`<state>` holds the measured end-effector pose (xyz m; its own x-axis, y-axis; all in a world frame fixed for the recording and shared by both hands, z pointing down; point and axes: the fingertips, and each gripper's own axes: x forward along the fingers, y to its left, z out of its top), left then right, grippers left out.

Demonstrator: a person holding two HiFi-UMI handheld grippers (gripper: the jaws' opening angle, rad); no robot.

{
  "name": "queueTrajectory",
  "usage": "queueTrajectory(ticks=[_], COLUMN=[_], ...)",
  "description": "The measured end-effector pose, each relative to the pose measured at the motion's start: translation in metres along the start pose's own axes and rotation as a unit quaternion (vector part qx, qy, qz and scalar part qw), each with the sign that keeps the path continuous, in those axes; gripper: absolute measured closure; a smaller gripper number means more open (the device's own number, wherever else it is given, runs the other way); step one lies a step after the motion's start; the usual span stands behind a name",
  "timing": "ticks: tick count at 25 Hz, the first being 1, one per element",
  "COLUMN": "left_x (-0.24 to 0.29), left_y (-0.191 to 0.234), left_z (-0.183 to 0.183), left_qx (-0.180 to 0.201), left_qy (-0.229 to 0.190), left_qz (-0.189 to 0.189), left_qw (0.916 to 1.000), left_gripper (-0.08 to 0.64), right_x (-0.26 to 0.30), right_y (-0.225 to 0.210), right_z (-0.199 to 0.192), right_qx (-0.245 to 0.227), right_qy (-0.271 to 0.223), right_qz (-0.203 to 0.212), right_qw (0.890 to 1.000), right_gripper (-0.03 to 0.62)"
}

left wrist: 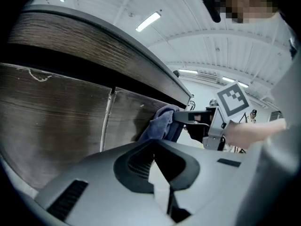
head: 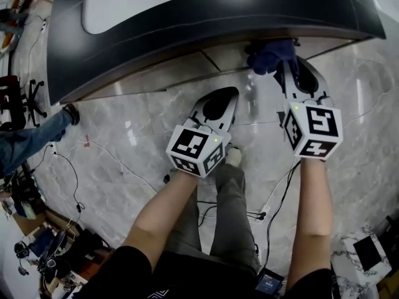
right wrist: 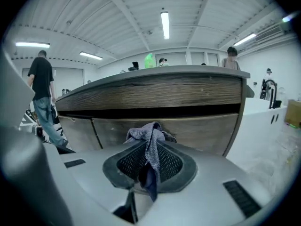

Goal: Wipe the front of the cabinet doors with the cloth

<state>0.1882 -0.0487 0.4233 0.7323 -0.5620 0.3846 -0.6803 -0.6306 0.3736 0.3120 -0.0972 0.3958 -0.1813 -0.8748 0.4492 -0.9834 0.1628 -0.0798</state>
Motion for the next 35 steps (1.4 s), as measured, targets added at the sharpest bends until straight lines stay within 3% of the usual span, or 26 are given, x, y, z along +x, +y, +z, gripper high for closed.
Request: queueTrajectory(ticks=[14, 19, 22, 31, 35], left_x=[0.054, 0.061, 0.054, -0.007, -0.024], left_y=[-0.057, -0.073, -0.071, -0.018, 0.002], left_z=[0.024, 0.022, 0.013, -0.016, -0.015], left_qx=[0.026, 0.028, 0.027, -0.006, 0.010], left_qy=[0.000, 0.002, 0.007, 0.025, 0.020], left_qz=[-0.082, -0.099, -0.094, -0.051, -0.040], left_qw=[0.9963, 0.9947, 0.9952, 0.9984, 0.9990], left_gripper=[0.560, 0.560, 0.560, 0.560, 0.560], right_x=[-0.013, -0.023, -0.027, -0.021, -0.009], right_y=[-0.121, -0.140, -0.115, 0.018, 0.067], right_z=[-0.020, -0.020, -0.026, -0.059, -0.059], right_qx=[0.069, 0.083, 0.071, 0.026, 0.008], right_qy=[0.008, 0.004, -0.004, 0.030, 0.029], right_qz=[-0.105, -0.121, -0.088, 0.003, 0.029], right_qw=[0.992, 0.989, 0.994, 0.999, 0.999], right_gripper=[0.525, 0.525, 0.525, 0.525, 0.525])
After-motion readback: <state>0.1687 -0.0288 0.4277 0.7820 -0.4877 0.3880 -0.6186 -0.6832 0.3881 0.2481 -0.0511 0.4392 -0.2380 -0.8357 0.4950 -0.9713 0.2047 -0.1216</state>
